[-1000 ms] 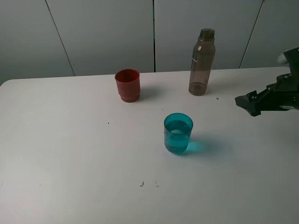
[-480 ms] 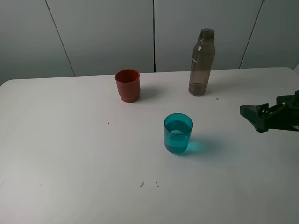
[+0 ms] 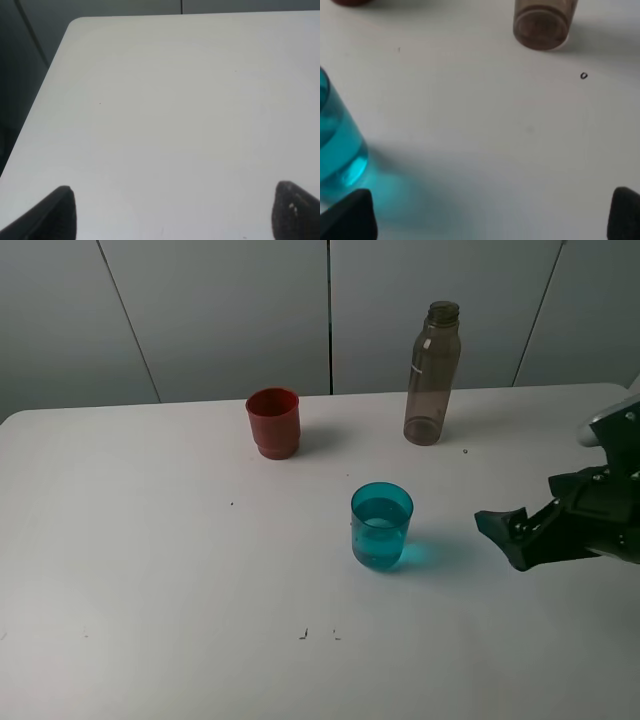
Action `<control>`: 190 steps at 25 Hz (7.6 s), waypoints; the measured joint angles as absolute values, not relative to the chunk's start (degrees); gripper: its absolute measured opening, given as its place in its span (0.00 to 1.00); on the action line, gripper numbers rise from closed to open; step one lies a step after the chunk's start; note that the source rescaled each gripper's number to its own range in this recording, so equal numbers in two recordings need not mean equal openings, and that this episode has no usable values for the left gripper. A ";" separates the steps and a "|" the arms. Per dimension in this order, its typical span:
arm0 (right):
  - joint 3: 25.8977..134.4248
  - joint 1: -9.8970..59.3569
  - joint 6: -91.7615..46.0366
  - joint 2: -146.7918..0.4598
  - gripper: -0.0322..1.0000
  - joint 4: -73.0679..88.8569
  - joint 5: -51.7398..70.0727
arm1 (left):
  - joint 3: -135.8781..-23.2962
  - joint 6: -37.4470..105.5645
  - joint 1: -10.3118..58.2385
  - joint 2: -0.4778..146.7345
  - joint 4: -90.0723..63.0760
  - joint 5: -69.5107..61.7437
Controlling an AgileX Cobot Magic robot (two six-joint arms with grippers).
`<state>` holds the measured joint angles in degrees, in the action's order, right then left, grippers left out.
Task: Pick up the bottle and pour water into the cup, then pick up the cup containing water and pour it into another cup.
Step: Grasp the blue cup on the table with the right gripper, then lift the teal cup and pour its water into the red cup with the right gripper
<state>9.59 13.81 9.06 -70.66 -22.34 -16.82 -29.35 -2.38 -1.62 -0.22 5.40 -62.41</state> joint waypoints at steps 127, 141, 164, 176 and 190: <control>22.92 27.87 -2.24 -113.37 1.00 -21.83 -54.30 | -29.35 -2.60 -1.62 -0.22 5.40 -62.41; 22.92 27.87 -1.98 -113.41 0.18 -23.19 -54.78 | -29.35 -2.60 -1.62 -0.22 5.40 -62.41; 22.92 27.87 -1.52 -110.51 0.18 -23.10 -51.97 | -29.35 -2.60 -1.62 -0.22 5.40 -62.41; 32.36 27.87 11.15 -100.68 0.18 -24.59 -37.72 | -29.35 -2.60 -1.62 -0.22 5.40 -62.41; 55.25 32.02 24.07 -100.45 0.18 -28.93 -11.70 | -29.35 -2.60 -1.62 -0.22 5.40 -62.41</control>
<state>55.25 32.02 24.07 -100.45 -28.93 -11.70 -29.35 -2.60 -1.62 -0.22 5.40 -62.41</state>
